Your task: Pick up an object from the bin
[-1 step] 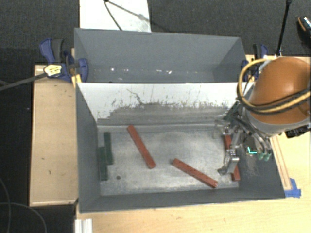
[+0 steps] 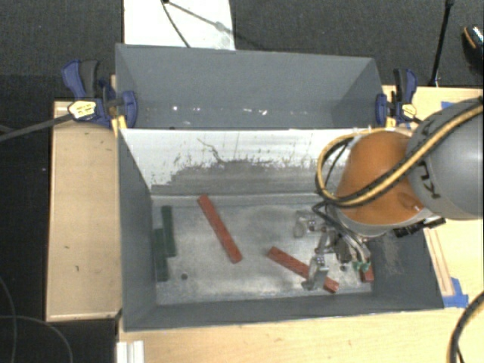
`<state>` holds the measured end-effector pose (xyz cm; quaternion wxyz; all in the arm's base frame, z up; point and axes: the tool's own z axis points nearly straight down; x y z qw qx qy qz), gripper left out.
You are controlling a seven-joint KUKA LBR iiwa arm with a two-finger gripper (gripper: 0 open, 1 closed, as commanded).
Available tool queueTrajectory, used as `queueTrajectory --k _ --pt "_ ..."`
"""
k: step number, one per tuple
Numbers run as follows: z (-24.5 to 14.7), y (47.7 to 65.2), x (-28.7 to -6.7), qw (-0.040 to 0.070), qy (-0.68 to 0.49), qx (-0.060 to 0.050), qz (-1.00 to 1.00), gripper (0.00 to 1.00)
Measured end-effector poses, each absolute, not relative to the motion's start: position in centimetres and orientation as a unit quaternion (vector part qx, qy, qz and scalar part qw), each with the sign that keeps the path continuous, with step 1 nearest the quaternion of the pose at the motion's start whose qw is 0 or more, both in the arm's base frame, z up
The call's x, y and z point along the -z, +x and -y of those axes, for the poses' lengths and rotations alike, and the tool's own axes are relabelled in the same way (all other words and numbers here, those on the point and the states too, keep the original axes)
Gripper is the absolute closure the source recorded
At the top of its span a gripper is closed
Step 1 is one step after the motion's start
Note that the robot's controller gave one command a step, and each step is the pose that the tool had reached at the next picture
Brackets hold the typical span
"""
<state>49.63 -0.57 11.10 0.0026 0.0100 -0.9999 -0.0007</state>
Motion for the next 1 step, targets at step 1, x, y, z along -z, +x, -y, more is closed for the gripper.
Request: queueTrajectory --k 1 --pt "0.02 50.94 -6.85 0.002 -0.037 0.001 0.999 0.00"
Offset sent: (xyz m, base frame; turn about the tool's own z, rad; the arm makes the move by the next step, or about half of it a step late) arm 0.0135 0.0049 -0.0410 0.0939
